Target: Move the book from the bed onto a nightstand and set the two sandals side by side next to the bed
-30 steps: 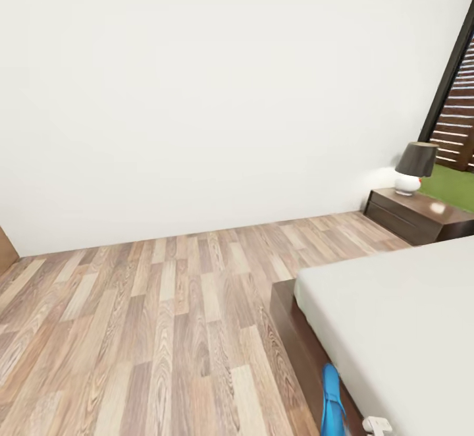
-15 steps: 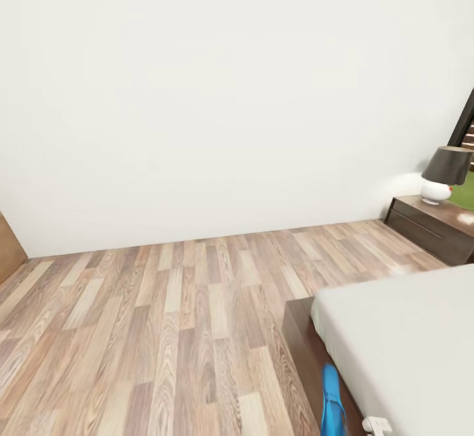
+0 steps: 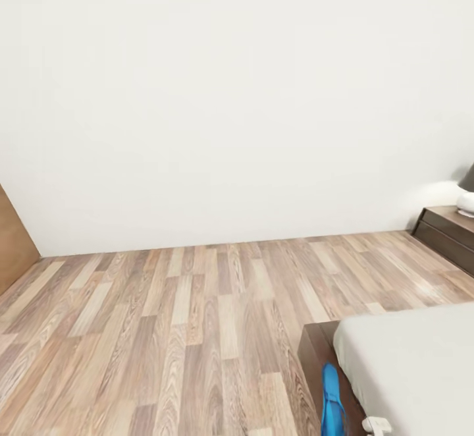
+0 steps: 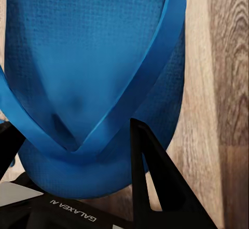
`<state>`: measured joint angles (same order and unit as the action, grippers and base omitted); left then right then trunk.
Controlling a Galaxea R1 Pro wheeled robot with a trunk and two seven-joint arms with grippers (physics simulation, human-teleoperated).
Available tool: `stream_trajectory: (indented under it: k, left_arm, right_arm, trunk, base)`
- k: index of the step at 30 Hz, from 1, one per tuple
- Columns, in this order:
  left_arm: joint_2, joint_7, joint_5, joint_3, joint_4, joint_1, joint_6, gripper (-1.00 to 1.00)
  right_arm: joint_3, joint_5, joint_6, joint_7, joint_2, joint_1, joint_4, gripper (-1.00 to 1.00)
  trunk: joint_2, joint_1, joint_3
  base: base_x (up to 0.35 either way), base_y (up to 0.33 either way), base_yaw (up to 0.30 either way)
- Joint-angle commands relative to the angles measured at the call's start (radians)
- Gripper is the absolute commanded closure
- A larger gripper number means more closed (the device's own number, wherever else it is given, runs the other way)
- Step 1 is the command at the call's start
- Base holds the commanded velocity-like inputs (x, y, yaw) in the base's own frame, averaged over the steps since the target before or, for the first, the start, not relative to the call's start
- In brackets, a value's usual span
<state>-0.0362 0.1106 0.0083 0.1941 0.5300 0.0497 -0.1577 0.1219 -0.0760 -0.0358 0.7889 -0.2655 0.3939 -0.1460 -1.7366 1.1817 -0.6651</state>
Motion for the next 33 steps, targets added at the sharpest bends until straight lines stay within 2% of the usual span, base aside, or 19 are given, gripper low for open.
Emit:
stream_trajectory:
  k: [1, 21, 25, 33]
  left_arm:
    - [-0.001, 0.0, 0.001, 0.004, -0.001, 0.001, -0.003, -1.0]
    - [-0.001, 0.0, 0.001, 0.004, -0.001, 0.001, -0.003, -1.0]
    - [-0.001, 0.0, 0.001, 0.004, -0.001, 0.001, -0.003, -1.0]
    - [-0.001, 0.0, 0.001, 0.004, -0.001, 0.001, -0.003, -1.0]
  right_arm:
    - [0.002, -0.008, -0.004, 0.004, 0.0, 0.0, 0.0, 1.0]
    - [0.002, -0.008, -0.004, 0.004, -0.001, 0.0, 0.0, 1.0]
    - [0.002, -0.008, -0.004, 0.004, -0.001, 0.0, 0.0, 1.0]
    - [0.002, -0.007, -0.004, 0.004, -0.001, 0.0, 0.0, 1.0]
  trunk:
    - [0.0, 0.0, -0.001]
    - [0.0, 0.0, -0.001]
    - [0.0, 0.0, -0.001]
    - [0.0, 0.0, -0.001]
  base:
    - [0.273, 0.0, 0.285]
    - [0.041, 0.0, 0.287]
    - [0.254, 0.0, 0.24]
    - [0.327, 0.0, 0.028]
